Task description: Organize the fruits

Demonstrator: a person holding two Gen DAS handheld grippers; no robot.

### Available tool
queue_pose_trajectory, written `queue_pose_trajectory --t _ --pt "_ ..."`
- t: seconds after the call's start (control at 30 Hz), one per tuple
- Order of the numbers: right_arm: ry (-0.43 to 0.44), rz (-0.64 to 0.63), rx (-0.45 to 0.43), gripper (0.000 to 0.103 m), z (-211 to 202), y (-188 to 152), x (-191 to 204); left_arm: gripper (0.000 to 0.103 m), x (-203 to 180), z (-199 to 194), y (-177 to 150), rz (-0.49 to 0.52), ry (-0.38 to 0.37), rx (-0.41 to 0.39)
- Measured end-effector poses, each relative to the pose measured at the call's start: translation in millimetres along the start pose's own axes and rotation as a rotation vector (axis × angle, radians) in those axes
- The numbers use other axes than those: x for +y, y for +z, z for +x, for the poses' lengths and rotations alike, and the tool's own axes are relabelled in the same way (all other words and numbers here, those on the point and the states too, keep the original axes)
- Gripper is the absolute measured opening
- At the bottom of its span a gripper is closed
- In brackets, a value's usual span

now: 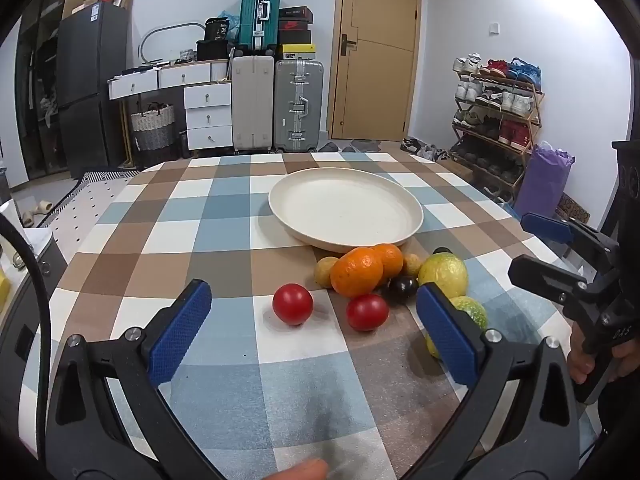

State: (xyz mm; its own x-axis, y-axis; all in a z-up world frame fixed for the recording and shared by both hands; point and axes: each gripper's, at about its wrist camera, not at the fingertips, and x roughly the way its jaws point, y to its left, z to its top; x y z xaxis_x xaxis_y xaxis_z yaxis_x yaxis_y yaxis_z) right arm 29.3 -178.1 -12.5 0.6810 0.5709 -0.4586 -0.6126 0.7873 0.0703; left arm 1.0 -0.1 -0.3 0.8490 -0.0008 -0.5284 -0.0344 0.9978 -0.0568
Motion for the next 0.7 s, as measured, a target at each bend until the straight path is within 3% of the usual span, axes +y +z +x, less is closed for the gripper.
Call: queue_pose_trajectory --t 0.7 --pt "-0.003 -0.014 0.007 0.103 0.6 0.6 0.5 0.102 3.6 1.2 -5.8 -0.018 -0.003 -0.007"
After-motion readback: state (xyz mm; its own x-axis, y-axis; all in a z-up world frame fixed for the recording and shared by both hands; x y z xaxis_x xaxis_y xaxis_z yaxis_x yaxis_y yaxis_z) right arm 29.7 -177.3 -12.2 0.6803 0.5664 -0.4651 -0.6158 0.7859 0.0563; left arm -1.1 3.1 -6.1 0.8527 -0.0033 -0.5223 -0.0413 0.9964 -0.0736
